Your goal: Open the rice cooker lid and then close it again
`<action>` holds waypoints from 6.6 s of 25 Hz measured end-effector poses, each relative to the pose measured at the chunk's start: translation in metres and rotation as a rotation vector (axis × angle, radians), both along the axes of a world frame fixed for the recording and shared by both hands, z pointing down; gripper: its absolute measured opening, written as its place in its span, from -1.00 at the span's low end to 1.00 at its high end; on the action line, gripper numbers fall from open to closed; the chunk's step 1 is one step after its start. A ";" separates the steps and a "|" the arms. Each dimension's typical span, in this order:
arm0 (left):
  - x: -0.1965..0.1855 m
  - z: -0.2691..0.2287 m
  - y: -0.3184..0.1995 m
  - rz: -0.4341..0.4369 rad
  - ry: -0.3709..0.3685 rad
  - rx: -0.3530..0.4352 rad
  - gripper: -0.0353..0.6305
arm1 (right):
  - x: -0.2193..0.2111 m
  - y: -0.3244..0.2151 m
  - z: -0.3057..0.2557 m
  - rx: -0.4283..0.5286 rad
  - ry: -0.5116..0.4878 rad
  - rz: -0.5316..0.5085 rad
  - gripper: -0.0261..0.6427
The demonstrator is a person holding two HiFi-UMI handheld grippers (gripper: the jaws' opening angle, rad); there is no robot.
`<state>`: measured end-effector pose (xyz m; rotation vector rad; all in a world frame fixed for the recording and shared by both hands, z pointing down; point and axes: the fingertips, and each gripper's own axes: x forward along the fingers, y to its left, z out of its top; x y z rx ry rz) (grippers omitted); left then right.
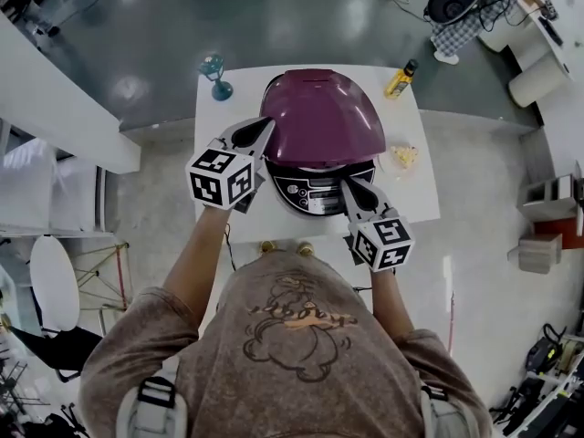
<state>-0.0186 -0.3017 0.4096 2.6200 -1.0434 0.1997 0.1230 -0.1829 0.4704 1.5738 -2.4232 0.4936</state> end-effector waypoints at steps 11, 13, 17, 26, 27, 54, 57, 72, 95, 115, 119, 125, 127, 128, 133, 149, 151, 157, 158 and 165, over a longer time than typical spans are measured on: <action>0.002 -0.037 -0.015 0.041 0.012 0.054 -0.83 | 0.000 -0.001 0.001 -0.004 -0.004 -0.007 -0.91; 0.004 -0.041 -0.017 0.049 0.009 0.065 -0.83 | 0.000 -0.001 0.001 -0.004 -0.003 -0.010 -0.91; 0.006 -0.052 -0.024 0.058 0.007 0.092 -0.83 | 0.000 -0.002 0.001 -0.005 -0.003 -0.018 -0.91; 0.008 -0.072 -0.045 0.056 0.010 0.157 -0.83 | -0.001 -0.002 0.000 -0.007 -0.005 -0.037 -0.91; 0.009 -0.072 -0.048 0.055 0.006 0.162 -0.83 | -0.001 -0.002 0.000 -0.008 -0.005 -0.040 -0.91; 0.005 -0.098 -0.118 0.006 0.029 0.218 -0.83 | 0.003 -0.010 -0.002 -0.017 -0.007 -0.078 -0.91; 0.004 -0.100 -0.125 -0.005 0.019 0.229 -0.83 | 0.002 -0.010 -0.001 -0.017 -0.006 -0.077 -0.91; -0.019 -0.095 -0.152 -0.070 0.030 0.234 -0.83 | 0.002 -0.010 -0.001 -0.013 -0.002 -0.073 -0.91; -0.037 -0.098 -0.134 -0.056 0.084 0.269 -0.83 | 0.002 -0.010 0.000 -0.009 0.017 -0.076 -0.91; -0.013 -0.120 -0.136 0.068 0.138 0.331 0.18 | 0.001 -0.010 0.002 -0.008 0.030 -0.073 -0.91; -0.002 -0.118 -0.142 0.085 0.138 0.313 0.18 | 0.001 -0.010 0.001 -0.007 0.027 -0.072 -0.91; 0.011 -0.116 -0.145 0.124 0.142 0.303 0.18 | 0.001 -0.010 0.001 -0.004 0.027 -0.070 -0.91; 0.011 -0.116 -0.146 0.121 0.147 0.303 0.18 | 0.001 -0.010 0.001 -0.003 0.030 -0.068 -0.91; 0.011 -0.116 -0.147 0.119 0.149 0.304 0.18 | 0.001 -0.010 0.001 -0.002 0.031 -0.067 -0.91; 0.011 -0.116 -0.149 0.117 0.162 0.299 0.18 | 0.001 -0.010 0.001 0.000 0.026 -0.066 -0.91; 0.012 -0.115 -0.117 0.159 0.167 0.299 0.20 | 0.001 -0.010 0.001 -0.005 0.029 -0.077 -0.91; 0.011 -0.114 -0.111 0.173 0.173 0.294 0.20 | 0.001 -0.010 0.001 -0.005 0.030 -0.076 -0.91; 0.010 -0.112 -0.090 0.201 0.202 0.279 0.22 | 0.001 -0.010 -0.001 -0.007 0.034 -0.077 -0.91; 0.010 -0.112 -0.087 0.204 0.208 0.276 0.22 | 0.001 -0.010 -0.001 -0.007 0.034 -0.077 -0.91; 0.009 -0.106 -0.065 0.231 0.237 0.256 0.24 | 0.001 -0.010 0.000 -0.007 0.034 -0.076 -0.91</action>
